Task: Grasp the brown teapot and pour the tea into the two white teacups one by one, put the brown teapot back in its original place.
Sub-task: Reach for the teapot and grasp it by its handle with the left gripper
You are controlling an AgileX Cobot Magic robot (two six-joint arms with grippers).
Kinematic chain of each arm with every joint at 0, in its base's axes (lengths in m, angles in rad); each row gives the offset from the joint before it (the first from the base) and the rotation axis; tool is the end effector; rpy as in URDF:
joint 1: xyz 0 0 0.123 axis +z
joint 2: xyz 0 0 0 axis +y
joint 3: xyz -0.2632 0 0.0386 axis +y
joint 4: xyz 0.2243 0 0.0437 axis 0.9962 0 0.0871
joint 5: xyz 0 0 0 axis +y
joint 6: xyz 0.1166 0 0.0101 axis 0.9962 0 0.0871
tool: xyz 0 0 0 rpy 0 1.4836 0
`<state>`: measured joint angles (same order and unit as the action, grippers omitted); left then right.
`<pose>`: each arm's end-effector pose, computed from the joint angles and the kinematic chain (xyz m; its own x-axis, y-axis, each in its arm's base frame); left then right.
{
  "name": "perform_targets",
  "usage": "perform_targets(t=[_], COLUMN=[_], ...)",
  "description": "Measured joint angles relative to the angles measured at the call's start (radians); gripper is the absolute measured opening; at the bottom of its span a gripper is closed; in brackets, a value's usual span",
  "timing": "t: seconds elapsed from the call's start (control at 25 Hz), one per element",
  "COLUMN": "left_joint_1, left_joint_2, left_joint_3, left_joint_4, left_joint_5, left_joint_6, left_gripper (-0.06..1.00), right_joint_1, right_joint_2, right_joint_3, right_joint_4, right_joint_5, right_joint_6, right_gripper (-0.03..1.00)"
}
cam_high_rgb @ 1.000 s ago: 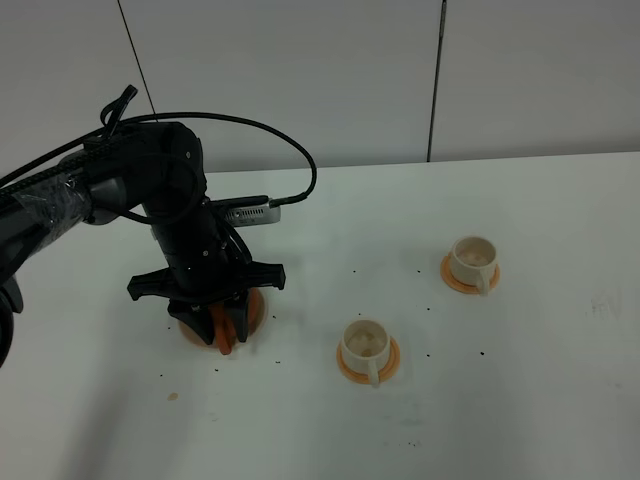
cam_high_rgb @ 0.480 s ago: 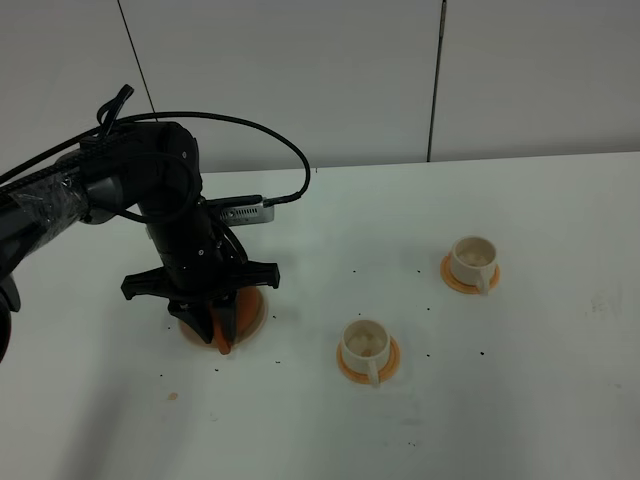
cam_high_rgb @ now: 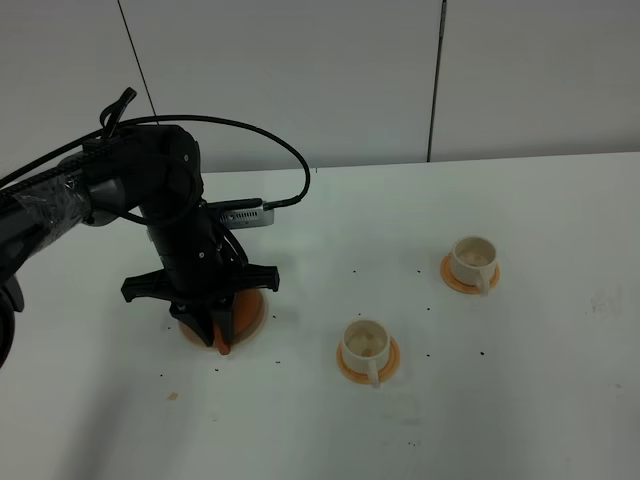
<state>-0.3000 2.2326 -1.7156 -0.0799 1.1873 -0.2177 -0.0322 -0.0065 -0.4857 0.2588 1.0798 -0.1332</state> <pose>0.3828 -0.1275 0.1174 -0.9967 0.0524 0.0619 0.0487 0.9970 -0.0606 0.0152 0.0259 0.2510 -0.4655 0.0062 -0.8850 -0.1723 0.9802 0.0975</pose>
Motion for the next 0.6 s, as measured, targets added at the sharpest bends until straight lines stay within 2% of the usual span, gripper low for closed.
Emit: perform_targets(t=[0.32, 0.52, 0.6], left_joint_1=[0.000, 0.000, 0.000], left_joint_2=[0.000, 0.001, 0.001], left_joint_3=[0.000, 0.000, 0.000], left_joint_4=[0.012, 0.023, 0.029], left_joint_5=[0.000, 0.000, 0.000], left_joint_6=[0.001, 0.001, 0.002], left_gripper=[0.25, 0.17, 0.17], right_joint_1=[0.000, 0.000, 0.000], right_joint_2=[0.000, 0.000, 0.000], right_joint_3=[0.000, 0.000, 0.000], right_joint_4=[0.000, 0.000, 0.000], right_joint_5=[0.000, 0.000, 0.000], right_joint_6=[0.000, 0.000, 0.000], right_gripper=[0.24, 0.24, 0.24])
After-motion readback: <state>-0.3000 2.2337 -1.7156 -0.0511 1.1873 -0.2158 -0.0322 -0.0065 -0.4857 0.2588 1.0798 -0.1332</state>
